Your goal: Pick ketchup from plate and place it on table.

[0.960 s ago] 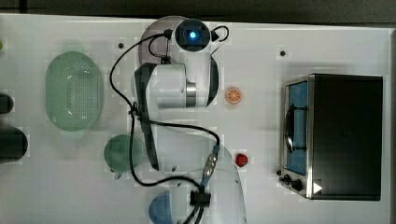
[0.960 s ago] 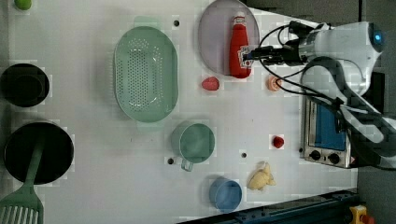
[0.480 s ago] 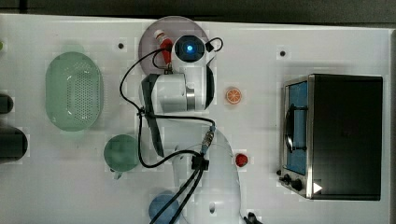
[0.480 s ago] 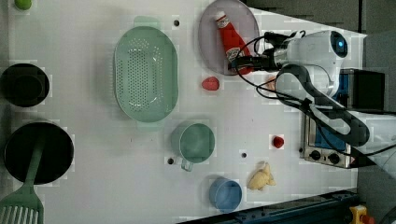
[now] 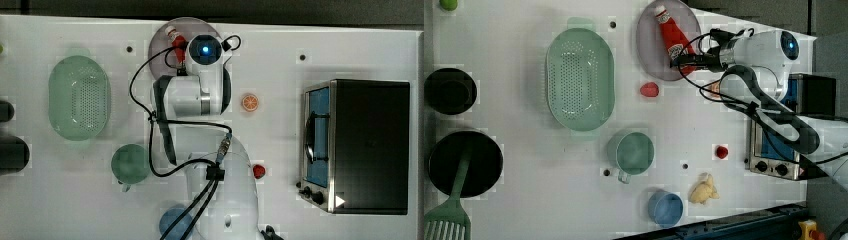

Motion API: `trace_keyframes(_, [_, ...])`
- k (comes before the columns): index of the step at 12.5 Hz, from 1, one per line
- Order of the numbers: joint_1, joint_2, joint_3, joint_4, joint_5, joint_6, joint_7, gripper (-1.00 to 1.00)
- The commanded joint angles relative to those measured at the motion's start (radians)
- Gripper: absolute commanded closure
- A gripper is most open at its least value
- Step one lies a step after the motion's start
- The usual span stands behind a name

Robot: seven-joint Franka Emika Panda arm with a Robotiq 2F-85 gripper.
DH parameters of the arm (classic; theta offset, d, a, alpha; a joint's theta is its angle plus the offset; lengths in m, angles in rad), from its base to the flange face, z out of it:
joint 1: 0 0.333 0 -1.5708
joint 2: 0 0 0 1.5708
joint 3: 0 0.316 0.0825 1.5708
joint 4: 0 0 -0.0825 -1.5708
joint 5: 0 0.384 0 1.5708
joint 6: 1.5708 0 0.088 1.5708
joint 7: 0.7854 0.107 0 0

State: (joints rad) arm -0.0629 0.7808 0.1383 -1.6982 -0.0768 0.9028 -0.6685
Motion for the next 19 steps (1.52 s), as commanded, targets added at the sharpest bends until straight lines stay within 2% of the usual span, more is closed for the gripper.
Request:
trace_keyframes(1, [0.002, 0.003, 0.007, 0.030, 0.001, 0.027, -0.038, -0.43])
trace_keyframes(2, [0.002, 0.000, 0.008, 0.033, 0.001, 0.026, -0.038, -0.27])
trace_keyframes(7, [-0.005, -0.051, 0.008, 0.058, 0.008, 0.004, -0.025, -0.27])
trace_keyframes(13, [-0.033, -0.213, 0.008, 0.141, 0.041, -0.299, 0.024, -0.27])
trace_keyframes(16, [-0.072, -0.309, 0.007, 0.138, 0.110, -0.434, 0.080, -0.27])
trace_keyframes(19, [-0.101, -0.423, -0.003, 0.094, 0.113, -0.540, 0.096, -0.26])
